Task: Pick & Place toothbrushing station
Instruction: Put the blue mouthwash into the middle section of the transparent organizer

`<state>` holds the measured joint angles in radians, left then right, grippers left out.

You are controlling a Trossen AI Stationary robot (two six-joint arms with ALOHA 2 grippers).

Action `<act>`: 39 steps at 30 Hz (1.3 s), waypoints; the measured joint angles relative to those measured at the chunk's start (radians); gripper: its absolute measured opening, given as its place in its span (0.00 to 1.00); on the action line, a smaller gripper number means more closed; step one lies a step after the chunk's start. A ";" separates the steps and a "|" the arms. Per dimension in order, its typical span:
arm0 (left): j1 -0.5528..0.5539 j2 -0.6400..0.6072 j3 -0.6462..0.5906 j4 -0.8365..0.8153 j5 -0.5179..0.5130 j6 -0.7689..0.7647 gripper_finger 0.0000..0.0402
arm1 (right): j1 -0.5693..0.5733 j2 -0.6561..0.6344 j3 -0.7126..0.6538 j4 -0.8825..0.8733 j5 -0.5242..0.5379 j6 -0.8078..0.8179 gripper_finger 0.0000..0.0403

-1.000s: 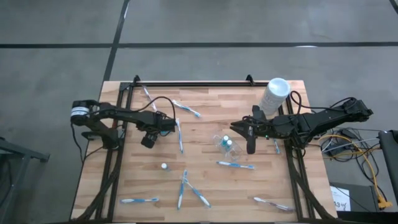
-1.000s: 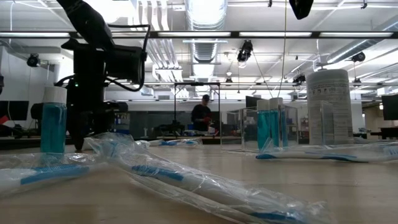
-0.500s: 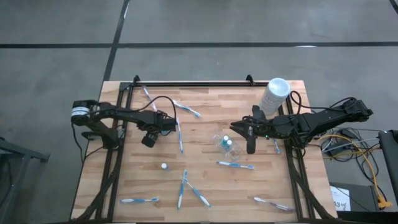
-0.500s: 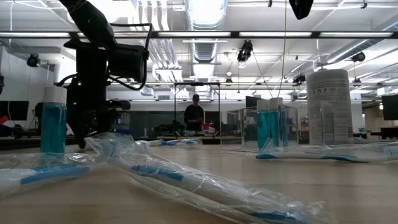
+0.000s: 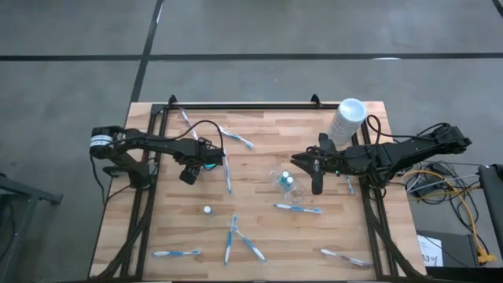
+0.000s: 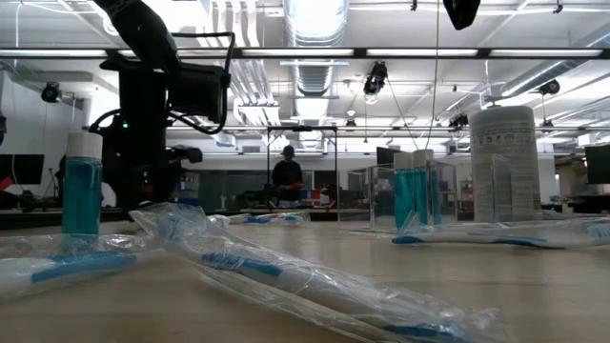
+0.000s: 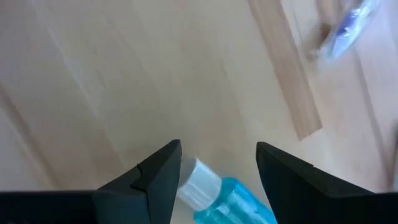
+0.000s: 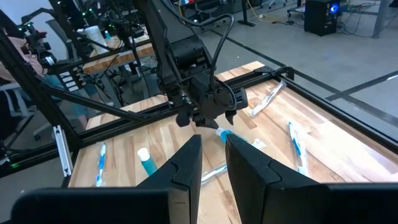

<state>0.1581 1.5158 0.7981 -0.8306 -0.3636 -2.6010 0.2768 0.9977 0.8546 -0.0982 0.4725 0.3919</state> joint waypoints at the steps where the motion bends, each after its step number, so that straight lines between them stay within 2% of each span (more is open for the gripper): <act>1: 0.000 0.000 0.002 -0.001 -0.002 0.007 0.53 | 0.000 0.000 0.000 0.000 0.000 0.000 0.17; 6: -0.007 -0.013 0.044 -0.011 0.048 0.099 0.53 | 0.000 0.000 0.000 0.000 0.000 0.000 0.17; 11: -0.012 -0.016 0.105 -0.043 0.102 0.297 0.53 | 0.000 0.000 0.000 0.000 0.000 0.000 0.17; 17: -0.022 -0.016 0.132 -0.042 0.113 0.447 0.53 | 0.000 0.000 0.000 0.000 0.000 0.000 0.17; 23: -0.056 -0.013 0.097 -0.033 0.113 0.459 0.53 | 0.000 0.000 0.000 0.000 0.000 0.000 0.17; 29: -0.072 -0.013 0.025 0.084 0.111 0.456 0.53 | 0.000 0.000 0.000 0.000 0.000 0.000 0.17; 39: -0.072 -0.014 -0.065 0.149 0.033 0.426 0.53 | 0.000 0.000 0.000 0.000 0.000 0.000 0.17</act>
<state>0.0856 1.5021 0.7327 -0.6811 -0.3305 -2.1752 0.2771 0.9977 0.8547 -0.0983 0.4725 0.3919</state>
